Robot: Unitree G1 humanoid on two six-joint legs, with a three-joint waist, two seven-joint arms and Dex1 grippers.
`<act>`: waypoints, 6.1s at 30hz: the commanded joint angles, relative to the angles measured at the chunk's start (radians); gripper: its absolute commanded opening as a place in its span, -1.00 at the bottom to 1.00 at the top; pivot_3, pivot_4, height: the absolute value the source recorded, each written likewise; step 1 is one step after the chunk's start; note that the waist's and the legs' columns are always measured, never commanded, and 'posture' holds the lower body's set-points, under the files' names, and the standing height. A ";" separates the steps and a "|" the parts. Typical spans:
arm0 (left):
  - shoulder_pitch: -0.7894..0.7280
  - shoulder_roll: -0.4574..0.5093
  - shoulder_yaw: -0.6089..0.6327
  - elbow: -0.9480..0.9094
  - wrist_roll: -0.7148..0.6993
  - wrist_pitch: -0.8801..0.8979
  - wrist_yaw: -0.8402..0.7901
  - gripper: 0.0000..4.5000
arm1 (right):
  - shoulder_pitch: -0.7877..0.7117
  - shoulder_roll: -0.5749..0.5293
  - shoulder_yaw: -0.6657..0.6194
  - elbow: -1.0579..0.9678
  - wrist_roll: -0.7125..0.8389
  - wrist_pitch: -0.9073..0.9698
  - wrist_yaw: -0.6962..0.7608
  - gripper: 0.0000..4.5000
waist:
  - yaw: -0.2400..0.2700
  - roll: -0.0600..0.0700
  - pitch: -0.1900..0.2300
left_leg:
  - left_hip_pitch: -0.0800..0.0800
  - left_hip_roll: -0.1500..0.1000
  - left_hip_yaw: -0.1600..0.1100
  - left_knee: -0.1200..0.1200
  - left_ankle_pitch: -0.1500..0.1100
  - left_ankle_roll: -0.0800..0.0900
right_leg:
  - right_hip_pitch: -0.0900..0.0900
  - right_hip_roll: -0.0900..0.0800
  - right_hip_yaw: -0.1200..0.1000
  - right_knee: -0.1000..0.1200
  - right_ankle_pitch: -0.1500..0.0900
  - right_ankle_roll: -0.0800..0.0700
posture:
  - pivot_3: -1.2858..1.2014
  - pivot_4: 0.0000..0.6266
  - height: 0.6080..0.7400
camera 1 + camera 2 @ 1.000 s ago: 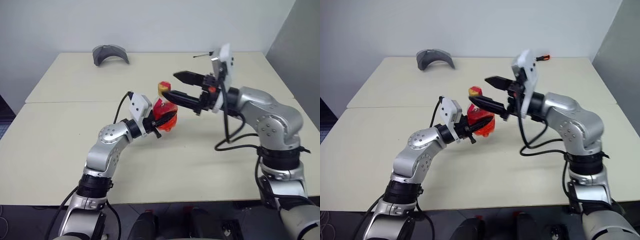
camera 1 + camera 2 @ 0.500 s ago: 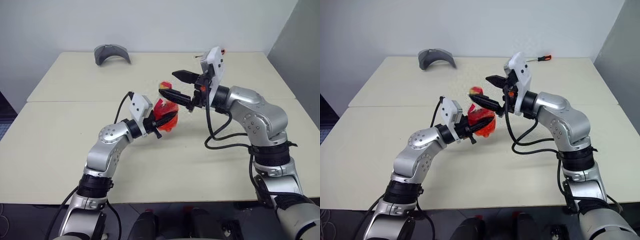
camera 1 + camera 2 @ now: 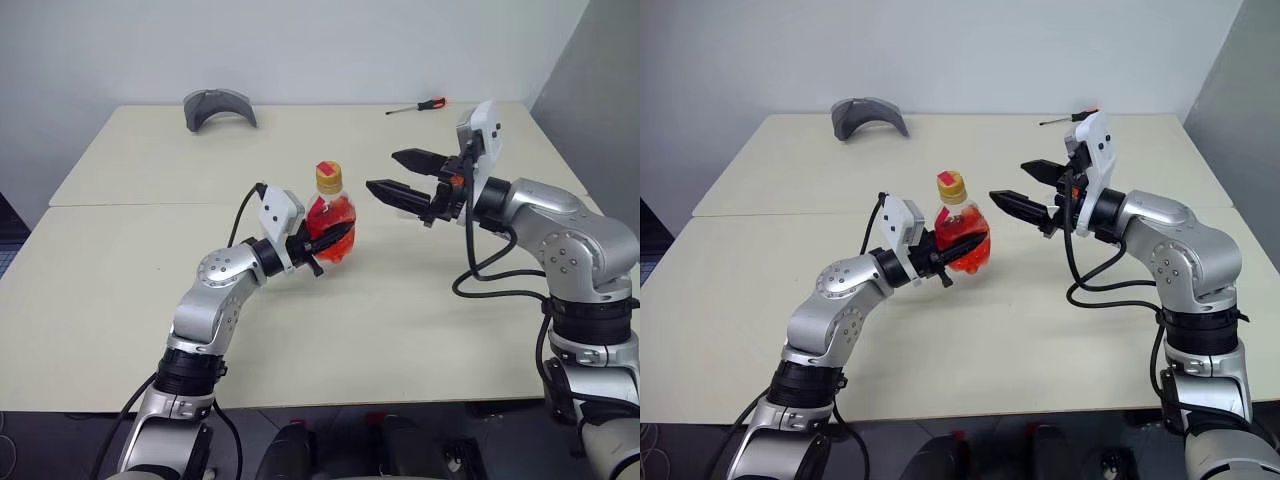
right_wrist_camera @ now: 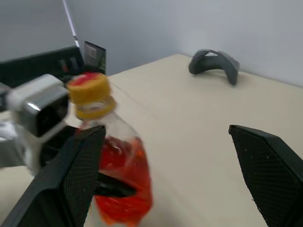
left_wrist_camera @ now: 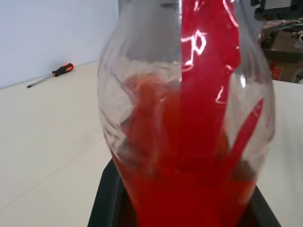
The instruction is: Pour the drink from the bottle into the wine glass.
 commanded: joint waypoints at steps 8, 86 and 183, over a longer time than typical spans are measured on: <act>-0.033 -0.003 0.012 -0.041 -0.004 -0.025 -0.013 -0.56 | -0.111 0.127 0.062 0.023 0.001 -0.052 -0.019 0.97 | 0.004 0.000 0.000 | 0.000 0.000 0.000 0.000 0.000 0.000 | 0.000 0.000 0.000 0.000 0.000 0.000 | 0.03 -0.52 1.00; 0.133 0.016 -0.021 -0.252 -0.068 0.081 0.008 -0.57 | 0.589 0.265 -0.041 -0.103 -0.473 -0.113 -0.539 1.00 | 0.007 -0.001 -0.002 | -0.005 0.000 0.003 0.002 0.002 -0.003 | -0.008 0.001 0.004 0.007 0.000 0.000 | 0.03 -0.52 1.00; 0.233 0.168 -0.038 -0.231 -0.013 -0.034 -0.056 0.99 | 0.289 -0.324 0.244 0.366 -0.962 -0.872 -0.238 1.00 | 0.004 -0.004 -0.004 | -0.009 0.000 0.007 0.012 0.000 0.000 | -0.009 0.000 0.004 0.010 0.001 0.002 | 0.03 -0.52 1.00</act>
